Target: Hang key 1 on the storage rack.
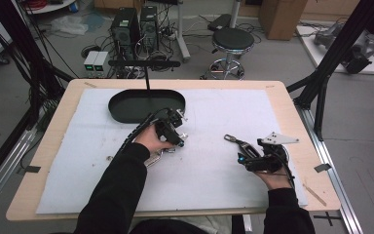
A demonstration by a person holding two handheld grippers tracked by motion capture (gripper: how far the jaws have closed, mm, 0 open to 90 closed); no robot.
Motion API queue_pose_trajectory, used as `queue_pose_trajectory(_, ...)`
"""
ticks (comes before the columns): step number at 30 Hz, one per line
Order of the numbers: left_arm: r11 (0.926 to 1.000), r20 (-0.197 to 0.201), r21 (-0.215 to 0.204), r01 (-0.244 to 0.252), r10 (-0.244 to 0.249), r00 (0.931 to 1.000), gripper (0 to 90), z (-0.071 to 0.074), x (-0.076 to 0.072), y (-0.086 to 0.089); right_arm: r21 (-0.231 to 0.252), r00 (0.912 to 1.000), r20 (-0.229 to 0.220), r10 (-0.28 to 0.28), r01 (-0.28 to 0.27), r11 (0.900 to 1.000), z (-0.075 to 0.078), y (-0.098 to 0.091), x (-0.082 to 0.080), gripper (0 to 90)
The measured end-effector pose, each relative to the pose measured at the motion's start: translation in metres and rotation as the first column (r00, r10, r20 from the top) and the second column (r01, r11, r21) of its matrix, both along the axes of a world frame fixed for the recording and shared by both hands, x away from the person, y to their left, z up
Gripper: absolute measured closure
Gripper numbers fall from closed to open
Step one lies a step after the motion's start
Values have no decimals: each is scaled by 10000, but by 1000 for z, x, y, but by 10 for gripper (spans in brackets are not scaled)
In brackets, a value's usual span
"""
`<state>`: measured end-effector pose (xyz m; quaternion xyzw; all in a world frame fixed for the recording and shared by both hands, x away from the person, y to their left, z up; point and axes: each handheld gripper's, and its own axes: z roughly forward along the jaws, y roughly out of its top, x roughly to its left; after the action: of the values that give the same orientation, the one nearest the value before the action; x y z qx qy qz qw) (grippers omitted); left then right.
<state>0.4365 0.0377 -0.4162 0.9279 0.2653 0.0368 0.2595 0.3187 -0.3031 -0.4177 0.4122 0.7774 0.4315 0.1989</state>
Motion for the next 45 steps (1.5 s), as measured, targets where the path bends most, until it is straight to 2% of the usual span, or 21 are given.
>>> queue_pose_trajectory(1,9998,26,-138,122,-121,9999,741,1,0,0,-30,10000,7,16,-16,10000,0,0,0,8)
queue_pose_trajectory(4,9997,40,-125,217,-217,9998,746,3,-1,1,-119,10000,-66,-13,12,9999,-1,1,0,8)
queue_pose_trajectory(7,9996,296,-39,281,-279,9992,746,5,-1,3,-94,10000,-47,-17,16,10000,0,0,-1,8)
queue_pose_trajectory(9,9992,473,-124,384,-378,9982,747,7,-2,5,-110,10000,-42,-31,30,9999,0,-1,-1,8)
queue_pose_trajectory(12,9971,661,-365,664,-639,9958,749,14,-3,10,-125,10000,-36,-40,40,9999,0,-1,-1,8)
queue_pose_trajectory(17,9919,1052,-1016,765,-658,9923,750,32,-8,21,-202,10000,-54,-24,23,9998,-1,-2,-2,8)
queue_pose_trajectory(20,9879,1287,-1384,700,-522,9903,750,45,-11,30,-213,10000,-61,-51,49,9998,-1,-2,-3,8)
queue_pose_trajectory(23,9868,1592,-1516,565,-321,9867,751,56,-12,42,-193,10000,-68,-10,9,9998,-1,-2,-4,8)
queue_pose_trajectory(26,9814,1710,-1876,411,-85,9852,752,65,-12,52,-190,10000,-81,-5,3,9998,-1,-2,-5,8)
queue_pose_trajectory(27,9816,1757,-1864,401,-68,9844,751,68,-12,54,-174,10000,-81,-11,10,9998,-1,-2,-5,8)
queue_pose_trajectory(30,9793,2051,-2001,292,127,9787,751,81,-12,62,-203,10000,-75,9,-10,9998,-1,-2,-5,8)
queue_pose_trajectory(33,9732,2306,-2296,155,389,9723,751,93,-14,70,-215,9999,-111,27,-29,9998,-1,-1,-4,7)
queue_pose_trajectory(37,9728,2710,-2317,-6,651,9604,750,109,-16,81,-150,9999,-111,-5,3,9999,-1,-2,-3,7)
queue_pose_trajectory(40,9645,2958,-2638,-148,955,9505,751,119,-13,89,-135,9999,-121,-5,4,9999,-2,-3,-3,8)
queue_pose_trajectory(42,9556,3066,-2935,-264,1203,9442,750,124,-12,94,-76,9999,-123,21,-22,10000,-1,-3,-3,7)
queue_pose_trajectory(45,9463,3147,-3204,-417,1479,9376,750,133,-10,101,29,9999,-135,54,-53,10000,-1,-3,0,7)
